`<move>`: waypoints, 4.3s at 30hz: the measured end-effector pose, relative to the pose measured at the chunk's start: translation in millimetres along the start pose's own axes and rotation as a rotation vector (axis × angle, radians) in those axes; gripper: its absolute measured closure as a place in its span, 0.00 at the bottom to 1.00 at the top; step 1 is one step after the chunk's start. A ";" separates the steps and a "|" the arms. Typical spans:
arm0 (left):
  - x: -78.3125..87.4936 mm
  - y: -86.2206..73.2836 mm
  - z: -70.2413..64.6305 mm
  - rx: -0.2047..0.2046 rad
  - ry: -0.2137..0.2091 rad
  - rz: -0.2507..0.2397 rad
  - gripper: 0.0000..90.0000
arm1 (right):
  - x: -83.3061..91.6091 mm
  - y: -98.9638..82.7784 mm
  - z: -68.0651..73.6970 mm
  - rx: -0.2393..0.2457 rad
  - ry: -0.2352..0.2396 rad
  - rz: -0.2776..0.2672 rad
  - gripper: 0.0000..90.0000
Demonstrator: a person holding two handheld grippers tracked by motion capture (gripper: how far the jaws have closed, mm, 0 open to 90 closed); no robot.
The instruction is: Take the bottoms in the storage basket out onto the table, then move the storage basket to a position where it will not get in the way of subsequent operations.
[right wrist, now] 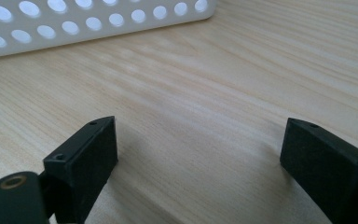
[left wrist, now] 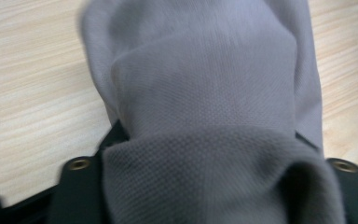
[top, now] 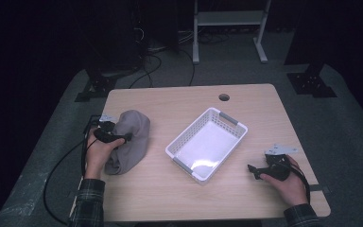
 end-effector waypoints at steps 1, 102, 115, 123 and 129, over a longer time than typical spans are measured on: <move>4.3 2.2 -1.5 -0.007 -0.004 -0.002 0.30 | -0.1 0.1 -0.1 0.001 0.000 0.001 0.11; -8.8 -96.2 -146.1 -0.356 -0.182 0.015 0.00 | 41.5 33.3 35.5 -0.008 0.110 -0.081 0.36; -8.6 -96.3 -146.0 -0.356 -0.182 0.018 0.00 | 39.5 64.5 70.1 0.043 0.187 -0.125 0.33; -8.7 -96.3 -146.2 -0.353 -0.184 0.016 0.00 | 39.9 85.4 110.5 0.137 0.265 -0.151 0.35; -8.7 -96.3 -146.1 -0.356 -0.182 0.017 0.00 | 33.8 96.1 142.0 0.205 0.333 -0.144 0.38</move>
Point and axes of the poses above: each handheld gripper's, and its own axes: x roughly backward along the jaws, y roughly out of its top, z roughly to its left, the point moved 5 cm from there along -x, roughly forward along the jaws, and after that the axes turned 8 degrees about z, right-handed, at the moved point
